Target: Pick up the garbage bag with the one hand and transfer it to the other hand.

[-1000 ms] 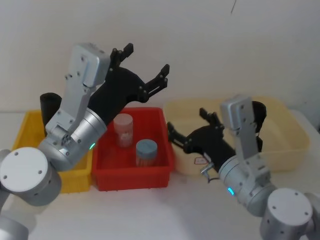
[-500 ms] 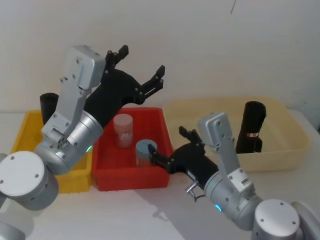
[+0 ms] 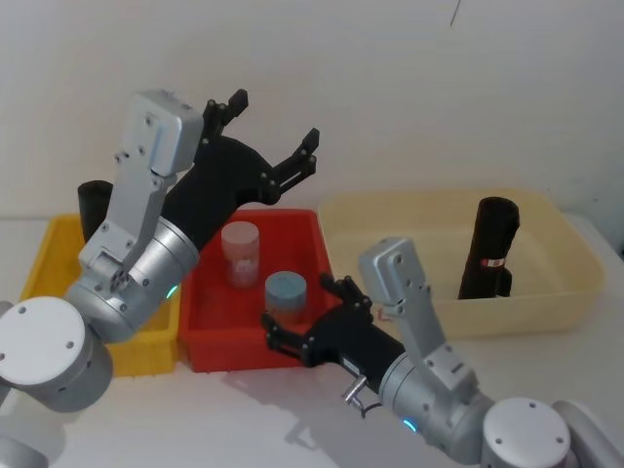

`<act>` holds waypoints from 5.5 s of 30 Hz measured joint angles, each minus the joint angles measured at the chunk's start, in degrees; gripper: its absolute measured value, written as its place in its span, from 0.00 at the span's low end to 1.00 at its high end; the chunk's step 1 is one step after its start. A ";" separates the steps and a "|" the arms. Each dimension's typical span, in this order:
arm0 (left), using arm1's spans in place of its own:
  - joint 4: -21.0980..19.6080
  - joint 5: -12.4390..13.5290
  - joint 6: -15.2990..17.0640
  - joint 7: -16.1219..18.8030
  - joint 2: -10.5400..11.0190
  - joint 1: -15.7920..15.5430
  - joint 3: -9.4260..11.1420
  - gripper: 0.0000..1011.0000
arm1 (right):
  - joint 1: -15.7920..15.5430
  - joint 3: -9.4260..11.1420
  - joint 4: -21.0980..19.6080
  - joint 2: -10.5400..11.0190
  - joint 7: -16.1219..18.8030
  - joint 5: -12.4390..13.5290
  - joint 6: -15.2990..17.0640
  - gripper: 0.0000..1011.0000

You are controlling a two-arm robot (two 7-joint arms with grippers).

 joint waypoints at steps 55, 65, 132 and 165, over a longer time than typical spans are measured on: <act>-0.11 0.00 0.01 0.08 0.02 0.12 -0.06 0.99 | 10.17 -0.96 15.36 -3.01 -0.65 4.64 1.35 0.99; -0.11 0.00 0.01 0.08 0.02 0.12 -0.06 0.99 | 10.24 -1.84 15.31 -2.77 -0.52 4.66 1.13 0.99; -0.11 0.00 0.01 0.07 0.02 0.12 -0.06 0.99 | 13.35 2.58 12.36 -4.87 -1.50 7.70 1.60 0.66; -0.12 0.00 0.01 0.08 0.02 0.12 -0.06 0.99 | 16.40 8.44 19.93 0.78 -6.03 4.09 -1.86 0.66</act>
